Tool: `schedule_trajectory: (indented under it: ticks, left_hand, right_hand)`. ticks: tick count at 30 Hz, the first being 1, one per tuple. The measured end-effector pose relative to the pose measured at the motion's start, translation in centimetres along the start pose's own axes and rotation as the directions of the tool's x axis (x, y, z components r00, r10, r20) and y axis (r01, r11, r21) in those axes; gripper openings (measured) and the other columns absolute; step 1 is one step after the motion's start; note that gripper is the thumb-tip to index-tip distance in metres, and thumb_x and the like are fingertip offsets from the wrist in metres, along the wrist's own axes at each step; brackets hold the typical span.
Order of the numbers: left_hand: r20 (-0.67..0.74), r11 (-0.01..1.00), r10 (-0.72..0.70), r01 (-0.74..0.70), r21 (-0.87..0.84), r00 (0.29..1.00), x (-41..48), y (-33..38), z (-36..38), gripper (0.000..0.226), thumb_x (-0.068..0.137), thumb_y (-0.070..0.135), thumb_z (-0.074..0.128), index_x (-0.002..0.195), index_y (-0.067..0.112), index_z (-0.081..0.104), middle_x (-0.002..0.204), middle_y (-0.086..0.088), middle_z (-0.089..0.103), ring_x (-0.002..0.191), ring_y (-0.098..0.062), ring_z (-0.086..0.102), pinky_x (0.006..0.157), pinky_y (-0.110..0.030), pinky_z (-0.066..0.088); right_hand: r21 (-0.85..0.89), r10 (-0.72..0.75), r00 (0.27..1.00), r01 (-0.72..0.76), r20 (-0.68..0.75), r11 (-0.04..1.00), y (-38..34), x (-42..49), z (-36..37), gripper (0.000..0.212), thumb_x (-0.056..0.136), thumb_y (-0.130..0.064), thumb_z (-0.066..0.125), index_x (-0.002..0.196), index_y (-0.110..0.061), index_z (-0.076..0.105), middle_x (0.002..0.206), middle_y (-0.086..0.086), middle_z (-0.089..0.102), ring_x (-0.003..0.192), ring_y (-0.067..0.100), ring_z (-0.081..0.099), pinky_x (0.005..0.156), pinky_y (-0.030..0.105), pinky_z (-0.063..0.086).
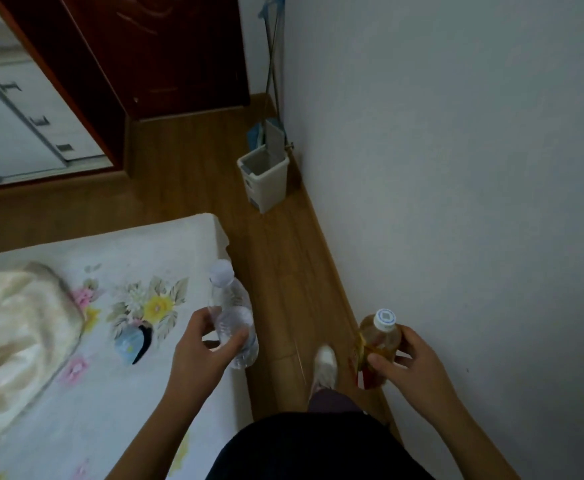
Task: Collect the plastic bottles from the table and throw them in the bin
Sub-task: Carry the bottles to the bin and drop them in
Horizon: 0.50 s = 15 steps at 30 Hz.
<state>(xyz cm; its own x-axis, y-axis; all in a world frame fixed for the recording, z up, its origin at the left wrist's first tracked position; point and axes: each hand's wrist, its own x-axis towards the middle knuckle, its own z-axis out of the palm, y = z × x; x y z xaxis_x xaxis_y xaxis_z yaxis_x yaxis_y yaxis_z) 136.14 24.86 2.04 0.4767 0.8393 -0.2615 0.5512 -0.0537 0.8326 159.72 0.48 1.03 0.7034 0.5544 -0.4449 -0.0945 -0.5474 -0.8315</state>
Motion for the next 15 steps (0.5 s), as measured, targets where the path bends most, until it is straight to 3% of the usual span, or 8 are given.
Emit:
schedule_trajectory:
  ticks: [2, 5, 6, 8, 11, 15]
  left_hand:
    - [-0.020, 1.000, -0.003, 0.003, -0.008, 1.000, 3.8, 0.9, -0.1, 0.080, 0.065, 0.068, 0.070, 0.132, 0.027, 0.054, 0.124, 0.007, 0.064, 0.113, -0.010, 0.063, 0.087, -0.033, 0.058]
    - [-0.058, 1.000, -0.016, 0.015, -0.021, 0.998, 9.3, 2.0, -0.1, 0.081, 0.065, 0.065, 0.070, 0.132, 0.022, 0.055, 0.123, 0.006, 0.064, 0.111, -0.011, 0.062, 0.086, -0.034, 0.058]
    - [-0.075, 0.999, -0.025, 0.023, -0.025, 0.997, 11.1, 2.3, -0.3, 0.081, 0.064, 0.065, 0.070, 0.131, 0.022, 0.056, 0.121, 0.006, 0.064, 0.110, -0.010, 0.062, 0.085, -0.034, 0.059]
    - [-0.109, 0.998, -0.062, 0.059, -0.032, 0.992, 14.3, 2.8, -0.8, 0.076, 0.068, 0.058, 0.076, 0.131, 0.020, 0.056, 0.120, 0.006, 0.064, 0.109, -0.007, 0.062, 0.081, -0.028, 0.056]
    - [-0.174, 0.992, -0.124, 0.121, -0.030, 0.977, 18.9, 3.0, -2.2, 0.060, 0.080, 0.035, 0.083, 0.131, 0.017, 0.057, 0.124, 0.001, 0.065, 0.113, -0.016, 0.063, 0.082, -0.027, 0.054]
    - [-0.275, 0.984, -0.178, 0.169, -0.056, 0.945, 24.5, 3.4, -4.3, 0.051, 0.081, 0.027, 0.082, 0.124, 0.024, 0.056, 0.122, 0.000, 0.065, 0.114, -0.020, 0.063, 0.085, -0.034, 0.054]
  right_hand:
    - [-0.003, 0.003, 1.000, -0.003, 0.020, 1.000, -1.6, 3.4, 0.2, 0.046, 0.071, -0.018, 0.088, 0.108, -0.036, 0.066, 0.105, -0.018, 0.074, 0.097, 0.002, 0.070, 0.093, 0.044, 0.058]
    - [-0.011, -0.014, 0.999, 0.014, 0.035, 1.000, -4.8, 9.2, 1.0, 0.059, 0.056, -0.050, 0.090, 0.107, -0.039, 0.064, 0.105, -0.022, 0.073, 0.098, -0.005, 0.067, 0.088, 0.035, 0.058]
    - [-0.012, -0.021, 0.999, 0.021, 0.047, 1.000, -5.8, 11.5, 1.4, 0.061, 0.055, -0.053, 0.089, 0.109, -0.038, 0.064, 0.105, -0.019, 0.074, 0.098, -0.005, 0.067, 0.089, 0.035, 0.058]
    - [-0.025, -0.024, 0.996, 0.027, 0.089, 0.999, -8.2, 16.0, 2.6, 0.054, 0.064, -0.037, 0.088, 0.113, -0.034, 0.064, 0.109, -0.014, 0.073, 0.101, 0.000, 0.067, 0.094, 0.042, 0.057]
    - [-0.043, -0.042, 0.982, 0.051, 0.185, 0.998, -12.8, 22.6, 4.9, 0.056, 0.063, -0.042, 0.088, 0.112, -0.039, 0.063, 0.112, -0.013, 0.071, 0.105, 0.003, 0.066, 0.097, 0.045, 0.056]
    - [-0.108, -0.092, 0.953, 0.128, 0.289, 0.986, -18.6, 31.5, 8.6, 0.120, 0.039, -0.083, 0.076, 0.141, -0.025, 0.050, 0.134, -0.004, 0.063, 0.119, 0.015, 0.062, 0.101, 0.047, 0.054]
